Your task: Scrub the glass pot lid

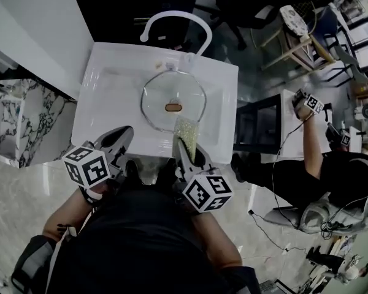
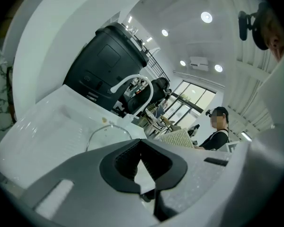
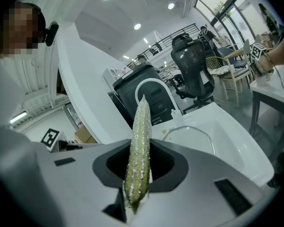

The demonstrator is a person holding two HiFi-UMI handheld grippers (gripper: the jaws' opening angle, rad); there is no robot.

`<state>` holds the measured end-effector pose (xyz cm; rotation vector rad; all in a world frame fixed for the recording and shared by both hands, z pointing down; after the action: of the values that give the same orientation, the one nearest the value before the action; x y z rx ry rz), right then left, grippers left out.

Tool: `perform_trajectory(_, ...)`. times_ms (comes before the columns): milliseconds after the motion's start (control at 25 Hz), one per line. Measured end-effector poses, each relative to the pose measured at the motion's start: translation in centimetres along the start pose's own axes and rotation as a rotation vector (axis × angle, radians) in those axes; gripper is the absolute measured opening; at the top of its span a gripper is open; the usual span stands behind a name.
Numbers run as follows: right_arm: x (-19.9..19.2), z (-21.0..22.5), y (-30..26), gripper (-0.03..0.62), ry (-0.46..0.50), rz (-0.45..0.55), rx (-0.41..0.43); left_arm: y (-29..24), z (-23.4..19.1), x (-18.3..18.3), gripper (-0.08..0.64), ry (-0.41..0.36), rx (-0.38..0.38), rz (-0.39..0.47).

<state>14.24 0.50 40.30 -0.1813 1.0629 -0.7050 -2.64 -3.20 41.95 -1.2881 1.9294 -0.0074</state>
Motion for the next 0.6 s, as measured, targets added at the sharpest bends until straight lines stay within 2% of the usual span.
perform_trajectory(160, 4.6, 2.7, -0.8, 0.066, 0.047, 0.024, 0.074, -1.0, 1.4, 1.4, 0.001, 0.025, 0.081, 0.078)
perform_trajectory(280, 6.1, 5.7, -1.7, 0.064, 0.120, 0.014, 0.068, -2.0, 2.3, 1.1, 0.000, 0.052, 0.129, 0.113)
perform_trajectory(440, 6.4, 9.7, -4.5, 0.066, 0.349, -0.010, -0.020, -2.7, 2.5, 0.1, 0.001, 0.112, 0.165, 0.134)
perform_trajectory(520, 5.7, 10.8, -6.6, 0.066, 0.474, -0.048, -0.038, -2.5, 1.8, -0.6, 0.001, 0.148, 0.183, 0.136)
perform_trajectory(600, 4.6, 11.7, -9.0, 0.066, 0.559, -0.110, -0.048, -2.2, 0.7, -0.9, 0.000, 0.178, 0.201, 0.132)
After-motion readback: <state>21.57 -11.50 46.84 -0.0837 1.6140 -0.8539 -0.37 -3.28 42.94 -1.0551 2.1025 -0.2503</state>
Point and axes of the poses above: the fingertips, and each gripper's own axes: y backward along the fingers, z to its right, x out of its top, the point moved 2 cm from there along y, backward along the fingers, and after that the axes turned 7 degrees about -z, right-handed, at the moved point
